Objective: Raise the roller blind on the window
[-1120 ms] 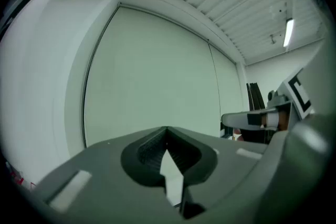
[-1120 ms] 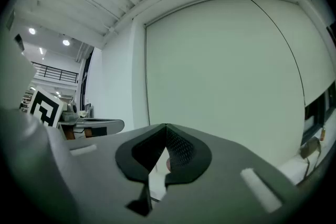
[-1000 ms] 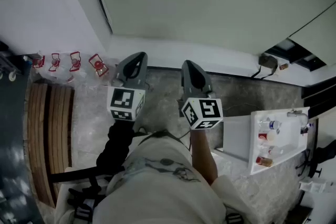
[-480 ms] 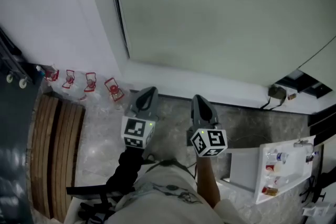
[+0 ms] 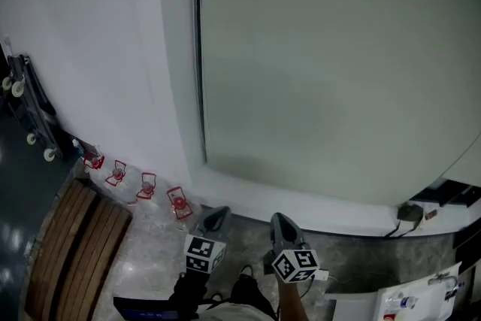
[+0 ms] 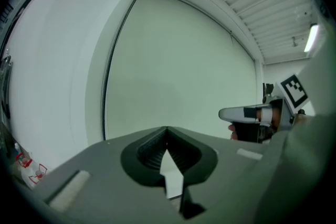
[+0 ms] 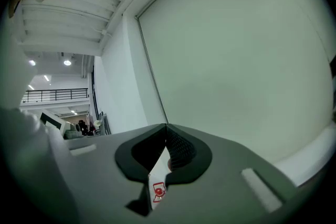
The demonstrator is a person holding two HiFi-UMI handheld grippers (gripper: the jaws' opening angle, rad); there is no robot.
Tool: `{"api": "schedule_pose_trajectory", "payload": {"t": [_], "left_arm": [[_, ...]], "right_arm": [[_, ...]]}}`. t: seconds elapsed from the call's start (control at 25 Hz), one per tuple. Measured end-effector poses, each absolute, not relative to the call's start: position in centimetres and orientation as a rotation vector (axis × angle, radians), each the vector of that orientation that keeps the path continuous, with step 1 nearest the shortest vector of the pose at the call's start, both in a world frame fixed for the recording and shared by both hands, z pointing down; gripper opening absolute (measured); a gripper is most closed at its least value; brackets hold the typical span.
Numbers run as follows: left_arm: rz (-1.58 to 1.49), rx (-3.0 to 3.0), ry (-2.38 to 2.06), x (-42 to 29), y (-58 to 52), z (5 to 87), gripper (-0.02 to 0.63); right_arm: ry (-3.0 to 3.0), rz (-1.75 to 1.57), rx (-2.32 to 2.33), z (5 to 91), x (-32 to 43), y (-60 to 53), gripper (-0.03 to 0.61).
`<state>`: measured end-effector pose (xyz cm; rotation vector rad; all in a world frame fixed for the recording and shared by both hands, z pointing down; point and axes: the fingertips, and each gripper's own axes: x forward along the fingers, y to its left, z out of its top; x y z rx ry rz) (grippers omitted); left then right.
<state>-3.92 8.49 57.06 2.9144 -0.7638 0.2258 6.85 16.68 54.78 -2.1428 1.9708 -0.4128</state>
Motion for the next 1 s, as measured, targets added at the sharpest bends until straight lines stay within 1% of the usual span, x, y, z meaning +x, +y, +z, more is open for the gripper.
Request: {"api": "schedule_pose_trajectory", "payload": {"t": [0.28, 0.48, 0.68, 0.84, 1.0], "left_arm": [[0.208, 2.868, -0.89, 0.1, 0.4, 55.4, -0.003], [0.231, 2.862, -0.909, 2.2, -2.9, 54.2, -0.003], [0.254, 2.775, -0.939, 1.6, -8.1, 55.5, -0.003], [0.235, 2.775, -0.892, 1.3, -10.6, 55.6, -0.002], [0.182, 2.813, -0.82, 2.5, -11.8, 53.7, -0.002]], "right_arm": [[2.2, -0.38, -1.907, 51.9, 10.9, 6.0, 0.011], [2.4, -0.333, -1.684, 48.3, 11.4, -1.6, 0.023], [2.581, -0.263, -1.489, 44.6, 9.0, -11.9, 0.052], [2.692, -0.148, -1.369, 40.6, 6.3, -18.8, 0.052], [2.734, 0.007, -1.367, 35.3, 6.0, -23.4, 0.054]]}}
